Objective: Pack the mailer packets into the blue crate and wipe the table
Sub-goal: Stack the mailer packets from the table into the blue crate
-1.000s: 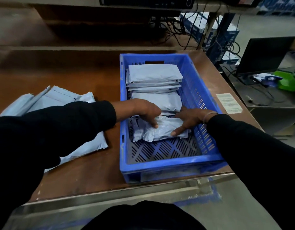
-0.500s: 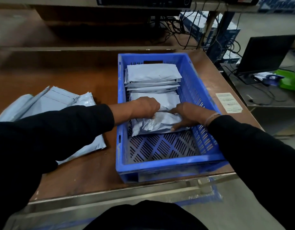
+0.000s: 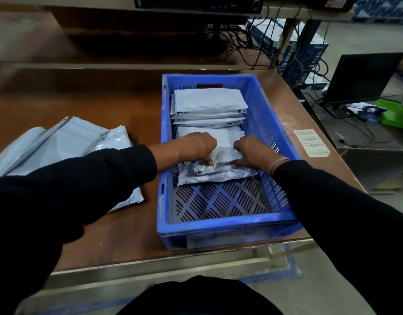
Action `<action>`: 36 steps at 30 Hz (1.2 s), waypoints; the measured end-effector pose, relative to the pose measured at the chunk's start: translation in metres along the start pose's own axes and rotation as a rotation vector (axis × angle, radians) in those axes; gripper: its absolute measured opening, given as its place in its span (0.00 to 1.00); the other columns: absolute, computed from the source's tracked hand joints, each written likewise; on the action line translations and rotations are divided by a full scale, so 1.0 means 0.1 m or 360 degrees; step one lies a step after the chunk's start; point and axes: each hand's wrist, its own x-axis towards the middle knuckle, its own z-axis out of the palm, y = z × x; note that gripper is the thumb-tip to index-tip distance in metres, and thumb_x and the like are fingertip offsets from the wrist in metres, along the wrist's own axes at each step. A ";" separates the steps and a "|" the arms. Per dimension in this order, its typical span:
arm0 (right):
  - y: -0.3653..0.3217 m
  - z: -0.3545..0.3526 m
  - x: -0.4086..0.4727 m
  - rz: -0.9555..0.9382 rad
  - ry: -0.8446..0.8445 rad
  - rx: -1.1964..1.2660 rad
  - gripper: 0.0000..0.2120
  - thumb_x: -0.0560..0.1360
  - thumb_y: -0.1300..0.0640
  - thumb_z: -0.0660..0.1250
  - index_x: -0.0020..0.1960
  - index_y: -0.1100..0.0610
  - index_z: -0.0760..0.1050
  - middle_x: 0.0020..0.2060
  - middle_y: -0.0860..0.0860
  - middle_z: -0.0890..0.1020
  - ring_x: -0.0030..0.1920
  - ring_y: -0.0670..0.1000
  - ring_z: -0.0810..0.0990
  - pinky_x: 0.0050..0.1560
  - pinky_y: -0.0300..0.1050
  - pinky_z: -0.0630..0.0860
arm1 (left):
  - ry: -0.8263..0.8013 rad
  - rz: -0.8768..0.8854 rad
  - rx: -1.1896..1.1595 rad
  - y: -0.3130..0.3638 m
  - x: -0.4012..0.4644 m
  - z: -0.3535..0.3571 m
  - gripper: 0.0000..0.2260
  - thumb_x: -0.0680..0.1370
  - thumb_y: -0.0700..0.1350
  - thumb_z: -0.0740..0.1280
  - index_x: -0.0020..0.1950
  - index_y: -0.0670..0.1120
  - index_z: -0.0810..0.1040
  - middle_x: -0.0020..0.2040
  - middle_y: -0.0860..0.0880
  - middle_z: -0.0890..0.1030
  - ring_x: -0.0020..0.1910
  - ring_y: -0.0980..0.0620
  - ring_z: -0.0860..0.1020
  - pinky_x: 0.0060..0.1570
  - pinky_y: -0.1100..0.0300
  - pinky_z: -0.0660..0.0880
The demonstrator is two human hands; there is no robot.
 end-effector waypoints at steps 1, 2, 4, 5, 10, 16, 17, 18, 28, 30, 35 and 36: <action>-0.01 0.00 -0.01 0.0011 -0.0006 -0.0002 0.26 0.68 0.41 0.77 0.53 0.61 0.77 0.50 0.59 0.80 0.52 0.61 0.80 0.41 0.45 0.69 | 0.0005 0.0007 -0.0003 0.02 -0.02 -0.01 0.21 0.78 0.56 0.72 0.35 0.46 0.68 0.30 0.50 0.72 0.27 0.54 0.70 0.29 0.59 0.68; -0.01 -0.01 -0.02 0.0021 -0.0010 0.0014 0.27 0.67 0.40 0.77 0.53 0.61 0.77 0.50 0.59 0.80 0.51 0.61 0.80 0.41 0.45 0.70 | 0.0011 0.0015 0.0004 0.02 -0.03 -0.01 0.21 0.78 0.56 0.72 0.35 0.47 0.67 0.31 0.50 0.72 0.28 0.54 0.70 0.31 0.58 0.69; 0.00 -0.07 -0.05 0.0046 -0.0032 0.0059 0.29 0.66 0.39 0.78 0.53 0.61 0.77 0.49 0.58 0.81 0.50 0.60 0.80 0.42 0.46 0.72 | 0.0036 0.0022 0.0057 0.01 -0.07 -0.02 0.21 0.78 0.58 0.71 0.37 0.47 0.66 0.34 0.50 0.70 0.32 0.51 0.72 0.35 0.57 0.69; 0.00 -0.11 -0.07 0.0050 -0.0049 0.0076 0.31 0.65 0.38 0.79 0.55 0.61 0.77 0.50 0.58 0.81 0.51 0.60 0.80 0.45 0.48 0.75 | 0.0056 0.0030 0.0079 -0.01 -0.09 -0.03 0.22 0.78 0.59 0.71 0.39 0.46 0.66 0.35 0.50 0.70 0.35 0.49 0.73 0.36 0.56 0.70; 0.01 -0.32 -0.12 0.0054 -0.0040 0.0121 0.42 0.62 0.40 0.81 0.69 0.58 0.73 0.60 0.56 0.81 0.61 0.58 0.79 0.60 0.52 0.77 | 0.0147 0.0057 0.0129 -0.08 -0.20 -0.08 0.23 0.75 0.63 0.72 0.42 0.45 0.69 0.38 0.48 0.74 0.41 0.46 0.77 0.39 0.53 0.75; -0.07 -0.63 -0.11 -0.0022 0.0117 0.0279 0.28 0.68 0.55 0.81 0.65 0.59 0.77 0.56 0.54 0.84 0.53 0.53 0.82 0.56 0.42 0.75 | 0.0605 0.0117 -0.0233 -0.28 -0.43 -0.17 0.28 0.75 0.61 0.74 0.68 0.45 0.76 0.55 0.49 0.84 0.57 0.45 0.80 0.50 0.50 0.77; -0.11 -0.69 -0.10 -0.0052 0.0181 0.0357 0.26 0.68 0.57 0.80 0.64 0.59 0.78 0.54 0.53 0.85 0.48 0.49 0.82 0.51 0.37 0.73 | 0.0696 0.0123 -0.0324 -0.34 -0.50 -0.18 0.26 0.75 0.59 0.74 0.67 0.46 0.77 0.53 0.50 0.84 0.55 0.47 0.80 0.51 0.49 0.78; -0.16 -0.73 -0.09 -0.0081 0.0245 0.0471 0.23 0.69 0.59 0.80 0.62 0.59 0.79 0.53 0.53 0.86 0.43 0.44 0.81 0.47 0.31 0.72 | 0.0777 0.0123 -0.0420 -0.41 -0.57 -0.19 0.25 0.75 0.59 0.74 0.66 0.46 0.78 0.52 0.52 0.85 0.53 0.48 0.80 0.51 0.49 0.79; -1.05 -1.00 0.23 -0.0254 0.0326 0.1526 0.12 0.74 0.63 0.74 0.57 0.60 0.81 0.48 0.57 0.85 0.44 0.53 0.86 0.44 0.47 0.83 | 0.1231 -0.0191 -0.1207 -1.34 -1.35 0.10 0.14 0.75 0.53 0.76 0.57 0.48 0.83 0.45 0.55 0.83 0.41 0.63 0.78 0.44 0.59 0.78; -1.28 -1.04 0.32 -0.0284 0.0327 0.1588 0.11 0.75 0.63 0.73 0.57 0.61 0.81 0.47 0.59 0.85 0.44 0.54 0.87 0.42 0.46 0.83 | 0.1260 -0.0278 -0.1320 -1.57 -1.52 0.25 0.15 0.76 0.55 0.75 0.58 0.49 0.83 0.48 0.53 0.83 0.45 0.59 0.80 0.46 0.57 0.79; -1.96 -1.04 0.59 -0.0319 0.0182 0.1606 0.12 0.75 0.62 0.73 0.57 0.64 0.80 0.42 0.57 0.85 0.40 0.49 0.86 0.40 0.44 0.83 | 0.1234 -0.0547 -0.1599 -2.06 -1.88 0.66 0.11 0.79 0.50 0.73 0.57 0.46 0.84 0.47 0.49 0.85 0.42 0.52 0.83 0.41 0.57 0.79; -2.11 -1.02 0.65 -0.0301 0.0099 0.1558 0.12 0.75 0.61 0.74 0.57 0.63 0.80 0.43 0.58 0.86 0.39 0.49 0.86 0.42 0.45 0.84 | 0.1207 -0.0595 -0.1597 -2.15 -1.93 0.75 0.11 0.79 0.50 0.72 0.57 0.45 0.83 0.47 0.48 0.85 0.43 0.51 0.84 0.40 0.56 0.80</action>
